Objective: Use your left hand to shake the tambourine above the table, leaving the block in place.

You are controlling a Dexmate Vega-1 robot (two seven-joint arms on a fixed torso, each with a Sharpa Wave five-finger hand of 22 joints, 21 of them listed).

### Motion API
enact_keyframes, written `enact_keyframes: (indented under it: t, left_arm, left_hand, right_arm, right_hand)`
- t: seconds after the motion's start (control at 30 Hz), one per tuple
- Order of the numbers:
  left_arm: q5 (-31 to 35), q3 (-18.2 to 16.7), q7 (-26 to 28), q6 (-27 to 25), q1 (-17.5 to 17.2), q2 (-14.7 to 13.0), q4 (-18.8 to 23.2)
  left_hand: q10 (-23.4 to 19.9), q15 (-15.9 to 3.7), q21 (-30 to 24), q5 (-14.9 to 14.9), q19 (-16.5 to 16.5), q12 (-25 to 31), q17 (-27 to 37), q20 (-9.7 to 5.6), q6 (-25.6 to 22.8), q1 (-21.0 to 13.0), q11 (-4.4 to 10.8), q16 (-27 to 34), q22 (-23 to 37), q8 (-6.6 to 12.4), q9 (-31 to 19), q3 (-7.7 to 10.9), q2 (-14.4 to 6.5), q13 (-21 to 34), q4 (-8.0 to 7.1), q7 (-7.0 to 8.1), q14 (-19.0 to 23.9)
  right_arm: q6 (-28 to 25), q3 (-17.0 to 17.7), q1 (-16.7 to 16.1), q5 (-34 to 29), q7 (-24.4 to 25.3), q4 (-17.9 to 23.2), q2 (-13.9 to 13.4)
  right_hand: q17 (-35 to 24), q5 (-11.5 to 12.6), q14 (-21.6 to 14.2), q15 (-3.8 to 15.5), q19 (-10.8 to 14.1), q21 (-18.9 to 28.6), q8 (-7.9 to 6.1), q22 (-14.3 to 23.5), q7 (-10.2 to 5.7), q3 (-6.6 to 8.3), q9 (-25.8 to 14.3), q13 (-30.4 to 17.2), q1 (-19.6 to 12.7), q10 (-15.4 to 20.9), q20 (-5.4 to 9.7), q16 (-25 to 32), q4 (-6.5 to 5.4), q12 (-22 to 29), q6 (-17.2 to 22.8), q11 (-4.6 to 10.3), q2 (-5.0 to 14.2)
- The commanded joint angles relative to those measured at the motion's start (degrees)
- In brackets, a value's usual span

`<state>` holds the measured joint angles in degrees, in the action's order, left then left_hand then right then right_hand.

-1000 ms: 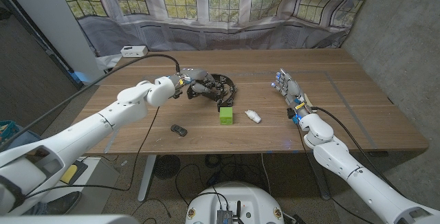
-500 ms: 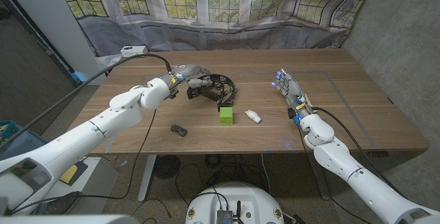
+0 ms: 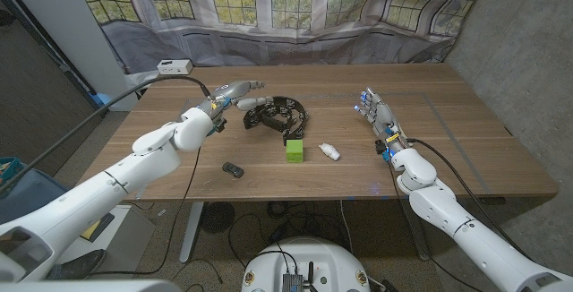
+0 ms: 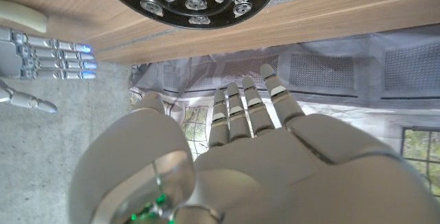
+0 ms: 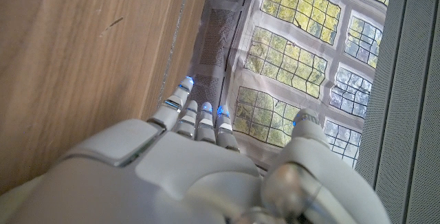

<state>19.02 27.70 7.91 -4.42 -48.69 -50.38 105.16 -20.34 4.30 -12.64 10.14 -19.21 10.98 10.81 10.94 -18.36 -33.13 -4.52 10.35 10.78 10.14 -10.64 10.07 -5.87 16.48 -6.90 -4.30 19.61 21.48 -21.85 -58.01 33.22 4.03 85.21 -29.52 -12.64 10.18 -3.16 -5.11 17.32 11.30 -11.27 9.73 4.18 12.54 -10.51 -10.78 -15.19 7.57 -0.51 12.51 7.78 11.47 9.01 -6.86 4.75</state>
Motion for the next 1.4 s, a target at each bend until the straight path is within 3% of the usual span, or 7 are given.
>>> enact_keyframes:
  t: [0.03, 0.53, 0.77, 0.87, 1.0, 1.4]
  left_arm:
    - [-10.2, -6.3, 5.9, 3.3, -7.9, 1.7, 0.7]
    - [-18.9, -9.6, 12.5, 11.2, -11.4, 7.3, -1.2]
    - [-27.1, -11.1, 7.5, 16.3, -12.1, 7.4, -3.0]
    - [-30.3, -11.7, 5.1, 17.3, -12.2, 7.2, -3.5]
    - [-32.9, -12.7, 4.8, 17.9, -13.1, 7.5, -3.6]
    - [-42.8, -15.2, 2.7, 21.5, -14.8, 10.4, -6.5]
  left_hand:
    - [0.7, 0.21, 0.5, 0.1, 1.0, -0.3, 0.1, 0.3, 0.6, 1.4, -0.62, -0.2, 0.1, -0.01, -0.1, -0.41, 0.2, -0.2, -0.43, -0.02, -0.9]
    - [2.1, 0.57, 1.4, 0.3, 3.7, 0.0, 0.0, 0.56, 0.7, 4.3, -0.91, 0.0, 0.0, 0.45, 0.0, -1.79, 0.9, -0.9, -1.23, 0.18, -2.6]
    - [2.8, 0.53, 1.4, 0.3, 4.1, 0.0, 0.0, 0.68, 2.0, 5.5, -0.95, 0.0, 0.0, 0.06, 0.1, -2.51, 1.5, -1.3, -1.32, 0.63, -3.2]
    - [5.3, 1.05, 1.8, 0.5, 6.3, -0.3, -0.1, 0.64, 4.6, 7.4, -1.61, -0.2, 0.0, -0.21, 0.2, -3.67, 2.4, -2.0, -1.36, 0.53, -5.5]
    - [6.8, 1.22, 1.9, 0.6, 7.3, -0.4, -0.1, 0.98, 6.7, 8.3, -1.83, -0.2, 0.0, -0.43, 0.2, -4.23, 2.7, -2.3, -1.31, 0.58, -6.8]
    - [9.3, 1.9, 1.7, 0.8, 8.8, -0.3, -0.2, -0.15, 10.1, 9.9, -1.87, -0.1, -0.1, -0.39, 0.3, -5.24, 3.4, -3.0, -1.18, -0.02, -8.8]
  right_arm:
    - [1.4, 0.0, -0.6, -1.1, 0.5, 1.1, 0.0]
    - [1.4, 0.2, -1.5, -1.9, 0.8, 3.3, -0.7]
    - [1.8, -0.2, -0.7, -1.9, -0.4, 2.7, -0.7]
    - [2.1, -0.4, -0.5, -2.1, -0.9, 2.6, -0.7]
    - [1.8, -0.5, -0.4, -2.4, -1.1, 3.1, -1.0]
    - [1.9, -0.8, 0.2, -3.1, -1.9, 3.2, -1.6]
  right_hand:
    - [-0.3, -0.1, -0.4, -0.03, 0.3, 0.0, -0.04, 0.2, 0.08, -0.22, -0.2, -0.3, -0.3, 0.6, -0.02, -0.1, -0.14, 0.0, 0.5, -0.1, -0.14]
    - [-0.3, -0.1, -0.5, 0.01, 0.3, 0.0, -0.17, 0.2, -0.17, -0.33, -0.2, -0.3, -0.2, 0.6, 0.01, -0.1, -0.17, 0.0, 0.9, -0.05, -0.25]
    - [-0.3, -0.1, -0.4, 0.03, 0.3, 0.0, -0.59, 0.2, -0.41, -0.32, -0.3, -0.3, -0.2, 0.7, 0.02, -0.1, -0.15, 0.0, 2.2, 0.03, -0.22]
    - [-0.3, -0.1, -0.5, 0.01, 0.3, 0.0, -0.5, 0.2, -0.49, -0.34, -0.3, -0.3, -0.2, 0.6, 0.0, -0.1, -0.15, 0.0, 2.0, 0.04, -0.23]
    - [-0.3, -0.1, -0.4, -0.02, 0.3, 0.0, -0.2, 0.2, -0.28, -0.38, -0.3, -0.3, -0.2, 0.6, 0.0, -0.1, -0.16, 0.0, 1.4, 0.09, -0.28]
    - [-0.3, -0.1, -0.4, 0.07, 0.2, -0.1, 0.0, 0.2, 0.44, -0.46, -0.3, -0.3, -0.1, 0.1, 0.1, -0.1, -0.2, -0.2, 1.0, -0.01, -0.34]
